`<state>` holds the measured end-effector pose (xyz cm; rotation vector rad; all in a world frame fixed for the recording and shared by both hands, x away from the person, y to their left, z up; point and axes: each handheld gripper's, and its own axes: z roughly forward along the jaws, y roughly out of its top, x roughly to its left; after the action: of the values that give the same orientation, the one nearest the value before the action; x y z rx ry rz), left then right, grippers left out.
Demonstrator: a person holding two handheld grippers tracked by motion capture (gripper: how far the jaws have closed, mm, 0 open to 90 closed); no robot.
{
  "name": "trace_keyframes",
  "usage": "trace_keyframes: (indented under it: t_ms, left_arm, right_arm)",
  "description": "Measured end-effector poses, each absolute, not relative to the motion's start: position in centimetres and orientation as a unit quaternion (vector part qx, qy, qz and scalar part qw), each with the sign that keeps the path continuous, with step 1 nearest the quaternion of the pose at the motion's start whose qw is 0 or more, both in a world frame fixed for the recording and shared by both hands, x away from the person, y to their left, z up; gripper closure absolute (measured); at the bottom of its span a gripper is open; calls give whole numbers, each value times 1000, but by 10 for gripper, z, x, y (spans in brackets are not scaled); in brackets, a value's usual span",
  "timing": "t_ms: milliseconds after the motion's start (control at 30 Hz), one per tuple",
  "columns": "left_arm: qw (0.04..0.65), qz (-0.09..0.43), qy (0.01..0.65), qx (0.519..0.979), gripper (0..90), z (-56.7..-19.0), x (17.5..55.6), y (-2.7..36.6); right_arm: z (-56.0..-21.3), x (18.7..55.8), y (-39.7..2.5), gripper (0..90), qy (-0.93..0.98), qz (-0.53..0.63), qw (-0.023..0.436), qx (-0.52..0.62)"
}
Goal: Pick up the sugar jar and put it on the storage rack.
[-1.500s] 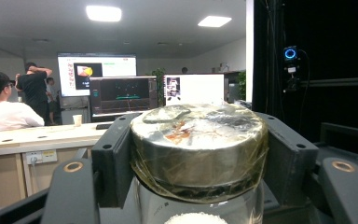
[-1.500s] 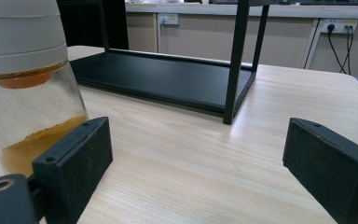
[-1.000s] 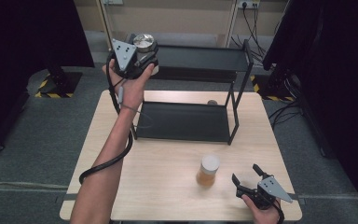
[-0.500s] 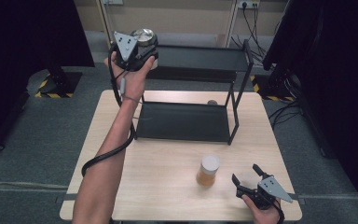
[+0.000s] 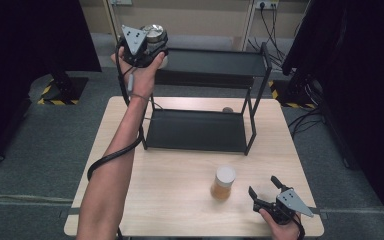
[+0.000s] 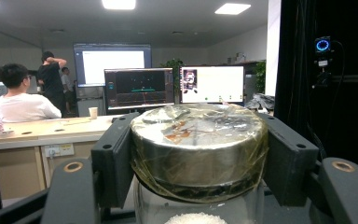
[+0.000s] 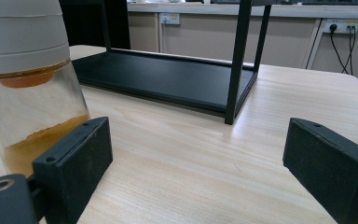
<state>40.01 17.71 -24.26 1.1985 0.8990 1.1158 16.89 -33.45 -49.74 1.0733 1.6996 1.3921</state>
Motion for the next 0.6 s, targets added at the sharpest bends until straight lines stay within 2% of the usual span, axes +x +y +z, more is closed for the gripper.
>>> trace_keyframes:
  t_ms: [600]
  left_arm:
    - [583, 478, 396, 524, 348, -240, 422, 176]
  right_arm:
    - [-497, 169, -335, 82, 653, 536, 340, 412]
